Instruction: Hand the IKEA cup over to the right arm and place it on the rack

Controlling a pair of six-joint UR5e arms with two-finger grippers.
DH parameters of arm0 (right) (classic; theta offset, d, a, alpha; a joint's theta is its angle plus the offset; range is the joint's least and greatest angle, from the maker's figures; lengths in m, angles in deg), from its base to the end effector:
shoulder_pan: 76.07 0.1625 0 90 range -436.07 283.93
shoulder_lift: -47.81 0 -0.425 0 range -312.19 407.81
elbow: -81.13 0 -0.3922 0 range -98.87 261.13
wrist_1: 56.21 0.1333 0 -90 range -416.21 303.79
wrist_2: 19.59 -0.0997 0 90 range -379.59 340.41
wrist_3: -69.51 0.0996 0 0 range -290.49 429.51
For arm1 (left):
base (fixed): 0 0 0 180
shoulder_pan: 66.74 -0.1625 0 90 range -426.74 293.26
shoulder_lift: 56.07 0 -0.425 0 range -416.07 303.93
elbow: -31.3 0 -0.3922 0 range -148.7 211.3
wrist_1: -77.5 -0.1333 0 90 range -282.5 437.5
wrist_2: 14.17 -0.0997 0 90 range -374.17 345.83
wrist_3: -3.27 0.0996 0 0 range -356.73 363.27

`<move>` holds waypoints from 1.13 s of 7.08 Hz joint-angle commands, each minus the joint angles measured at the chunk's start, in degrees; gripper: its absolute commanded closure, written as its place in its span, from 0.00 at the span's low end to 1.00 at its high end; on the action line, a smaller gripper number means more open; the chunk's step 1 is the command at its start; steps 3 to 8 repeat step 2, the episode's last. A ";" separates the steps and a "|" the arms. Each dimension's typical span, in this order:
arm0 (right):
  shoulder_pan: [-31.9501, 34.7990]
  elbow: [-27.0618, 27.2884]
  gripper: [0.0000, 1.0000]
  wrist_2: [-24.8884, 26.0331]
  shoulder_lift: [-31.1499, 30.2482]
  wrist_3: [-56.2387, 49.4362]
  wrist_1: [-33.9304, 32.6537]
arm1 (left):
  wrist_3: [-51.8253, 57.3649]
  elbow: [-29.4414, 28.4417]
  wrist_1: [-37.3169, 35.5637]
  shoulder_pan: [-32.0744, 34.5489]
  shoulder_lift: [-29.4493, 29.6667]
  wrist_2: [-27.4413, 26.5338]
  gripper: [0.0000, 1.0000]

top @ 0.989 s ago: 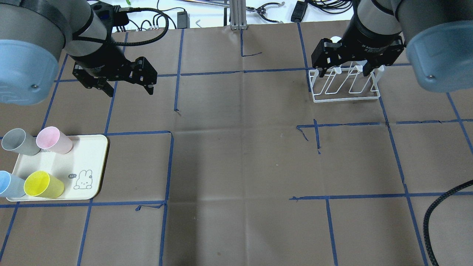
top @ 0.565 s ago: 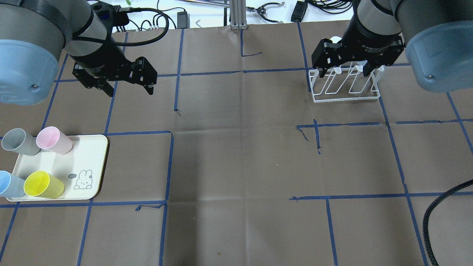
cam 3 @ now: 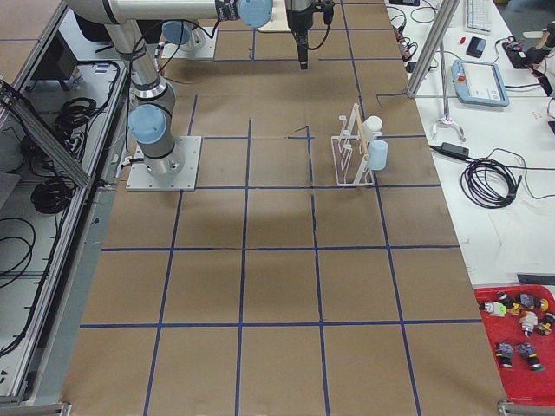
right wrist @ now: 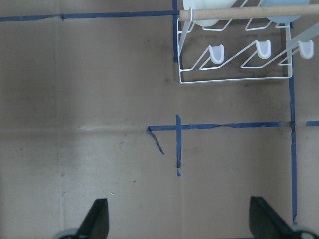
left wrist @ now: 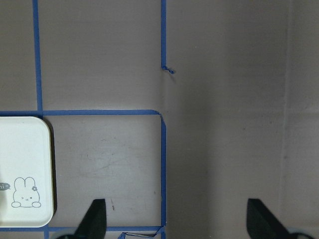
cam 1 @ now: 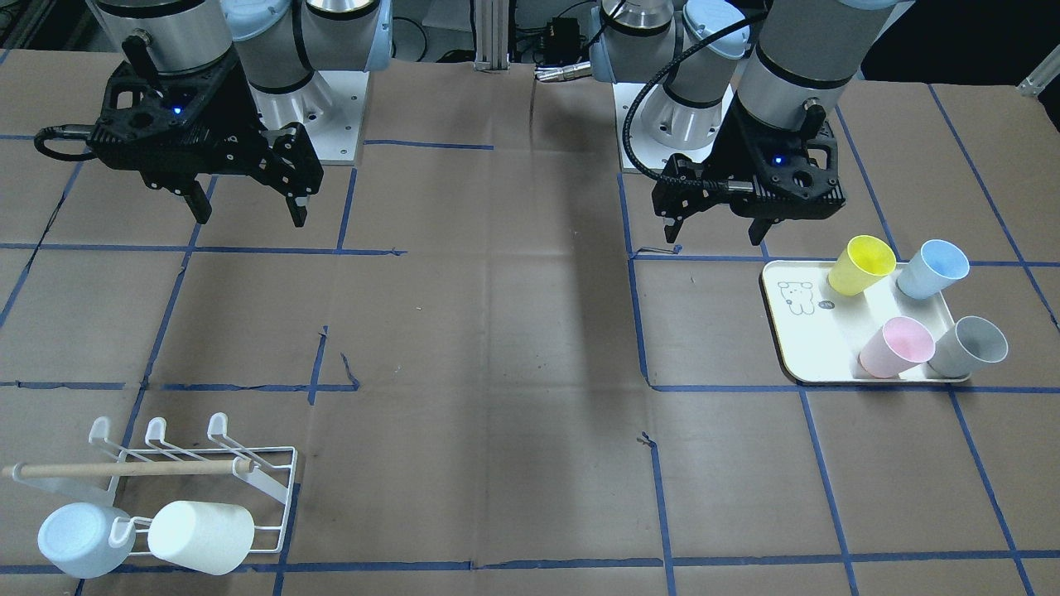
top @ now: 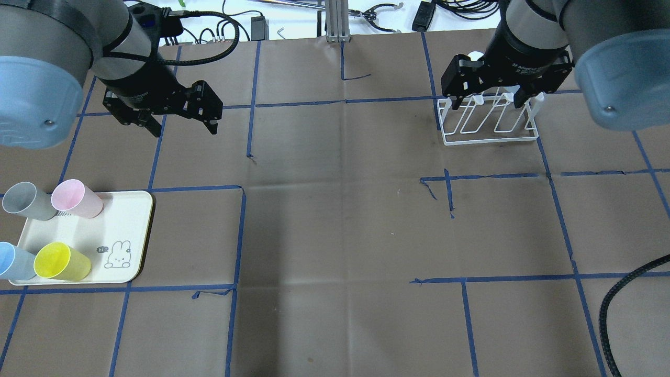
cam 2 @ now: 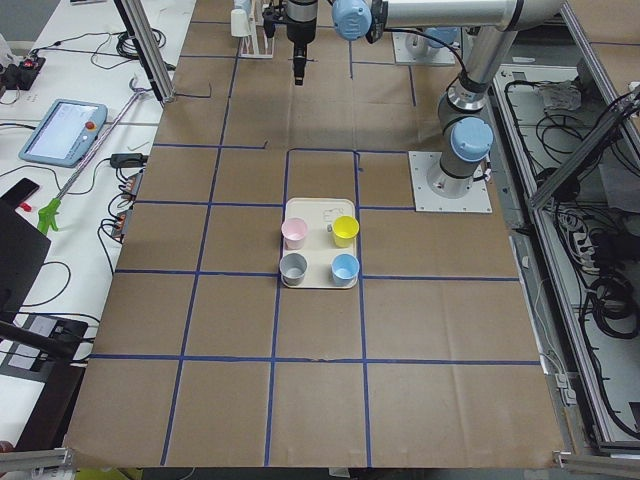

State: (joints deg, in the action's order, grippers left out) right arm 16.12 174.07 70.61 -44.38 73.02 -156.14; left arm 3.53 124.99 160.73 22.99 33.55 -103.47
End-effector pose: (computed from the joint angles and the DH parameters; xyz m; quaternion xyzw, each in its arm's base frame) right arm 0.1516 -0.4848 0.4996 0.0116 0.9967 -0.0800 0.0022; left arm -0.1322 -0.4949 0.4715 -0.0001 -0.9995 0.0302 0.0060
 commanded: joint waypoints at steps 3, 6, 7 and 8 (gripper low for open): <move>0.00 0.04 0.00 -0.20 0.00 0.00 -0.09 | 0.09 0.00 0.00 0.00 0.03 0.09 0.00; 0.00 0.04 0.00 -0.20 0.00 0.00 -0.09 | 0.09 0.00 0.00 0.00 0.03 0.09 0.00; 0.00 0.04 0.00 -0.20 0.00 0.00 -0.09 | 0.09 0.00 0.00 0.00 0.03 0.09 0.00; 0.00 0.04 0.00 -0.20 0.00 0.00 -0.09 | 0.09 0.00 0.00 0.00 0.03 0.09 0.00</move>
